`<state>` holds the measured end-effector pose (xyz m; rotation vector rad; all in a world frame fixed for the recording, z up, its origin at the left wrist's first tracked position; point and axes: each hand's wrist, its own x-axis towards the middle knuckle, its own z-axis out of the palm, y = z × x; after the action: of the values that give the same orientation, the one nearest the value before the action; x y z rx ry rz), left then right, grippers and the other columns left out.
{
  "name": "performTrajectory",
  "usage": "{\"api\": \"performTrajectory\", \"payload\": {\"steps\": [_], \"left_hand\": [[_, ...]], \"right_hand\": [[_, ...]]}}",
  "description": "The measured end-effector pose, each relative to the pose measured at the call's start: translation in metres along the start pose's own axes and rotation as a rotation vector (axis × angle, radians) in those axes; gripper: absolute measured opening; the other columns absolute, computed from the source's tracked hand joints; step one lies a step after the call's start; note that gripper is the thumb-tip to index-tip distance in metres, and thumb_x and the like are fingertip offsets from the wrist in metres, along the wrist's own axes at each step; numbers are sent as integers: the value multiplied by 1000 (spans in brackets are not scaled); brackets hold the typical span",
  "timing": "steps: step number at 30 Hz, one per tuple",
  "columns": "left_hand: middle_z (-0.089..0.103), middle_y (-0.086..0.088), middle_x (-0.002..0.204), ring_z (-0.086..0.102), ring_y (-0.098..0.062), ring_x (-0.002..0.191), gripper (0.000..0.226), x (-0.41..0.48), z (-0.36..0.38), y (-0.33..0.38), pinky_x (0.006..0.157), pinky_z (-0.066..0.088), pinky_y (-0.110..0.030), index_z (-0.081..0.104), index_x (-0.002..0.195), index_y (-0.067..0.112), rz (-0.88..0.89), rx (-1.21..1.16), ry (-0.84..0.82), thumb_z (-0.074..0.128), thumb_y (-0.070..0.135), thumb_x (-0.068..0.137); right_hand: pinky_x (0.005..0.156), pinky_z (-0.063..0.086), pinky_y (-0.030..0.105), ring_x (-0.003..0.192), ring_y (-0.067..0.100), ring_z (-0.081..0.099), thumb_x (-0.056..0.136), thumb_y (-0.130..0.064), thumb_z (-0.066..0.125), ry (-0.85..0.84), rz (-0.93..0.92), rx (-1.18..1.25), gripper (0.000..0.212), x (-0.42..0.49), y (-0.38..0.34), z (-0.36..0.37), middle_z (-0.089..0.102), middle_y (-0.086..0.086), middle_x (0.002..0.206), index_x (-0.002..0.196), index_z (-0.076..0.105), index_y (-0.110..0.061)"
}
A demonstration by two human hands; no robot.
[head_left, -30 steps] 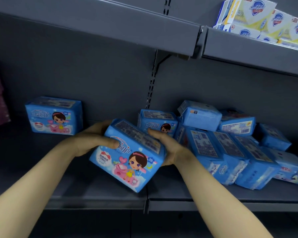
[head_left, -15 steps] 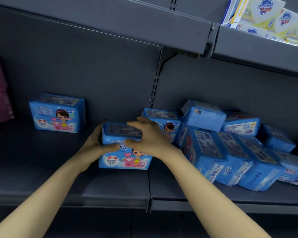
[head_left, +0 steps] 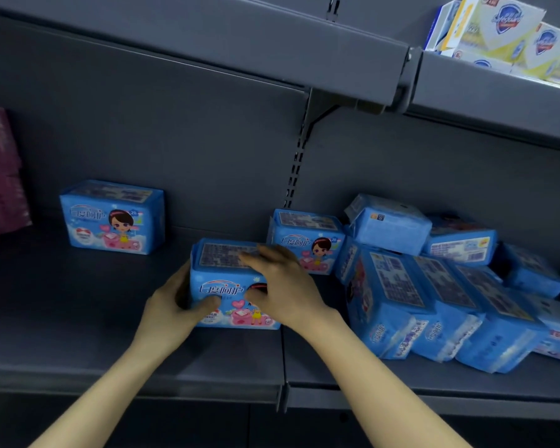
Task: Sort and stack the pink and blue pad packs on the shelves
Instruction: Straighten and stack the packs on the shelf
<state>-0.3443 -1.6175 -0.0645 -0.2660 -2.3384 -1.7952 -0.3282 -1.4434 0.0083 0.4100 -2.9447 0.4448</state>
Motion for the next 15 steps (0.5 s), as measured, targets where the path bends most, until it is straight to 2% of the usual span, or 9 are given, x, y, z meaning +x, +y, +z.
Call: {"api": "performTrajectory", "payload": {"steps": [2,4,7,11,13,15], "left_hand": [[64,19,100,59,2,93,57,-1,3,3,79,46,-17,49,125,33,4,35,14,72,10,78],[63,15,100,57,-1,92,58,-2,5,3,72,41,-9,48,130,28,6,79,17,71,12,79],[64,10,105,57,-5,95,63,-4,4,4,68,39,-10,43,137,24,8,137,4,69,16,81],[62,15,100,59,-5,97,61,-5,-3,5,65,39,-2,43,135,25,18,170,13,68,15,81],[60,18,97,60,-7,97,60,-6,-10,6,64,39,-2,42,135,25,30,188,17,68,15,81],[57,20,98,60,-10,103,62,-6,-19,7,67,39,-10,41,136,24,52,210,25,67,16,82]], "right_hand": [[109,32,42,141,21,11,88,-23,58,-3,-7,-20,62,0,0,0,26,-2,151,143,32,-28],[107,34,41,141,21,11,87,-22,59,8,-4,-46,64,-1,0,2,26,-2,151,144,31,-28],[105,37,42,142,19,12,86,-23,59,44,11,-66,65,-1,-2,6,27,-4,151,144,30,-30],[102,40,39,140,14,17,86,-23,58,89,-5,-81,60,-3,-12,7,33,-8,148,142,35,-31],[100,42,37,139,13,21,86,-21,57,131,-29,-70,57,-3,-17,9,36,-10,145,140,39,-30],[98,44,38,137,13,27,83,-18,60,180,-48,-49,57,0,-25,13,41,-9,142,137,45,-29]]}}
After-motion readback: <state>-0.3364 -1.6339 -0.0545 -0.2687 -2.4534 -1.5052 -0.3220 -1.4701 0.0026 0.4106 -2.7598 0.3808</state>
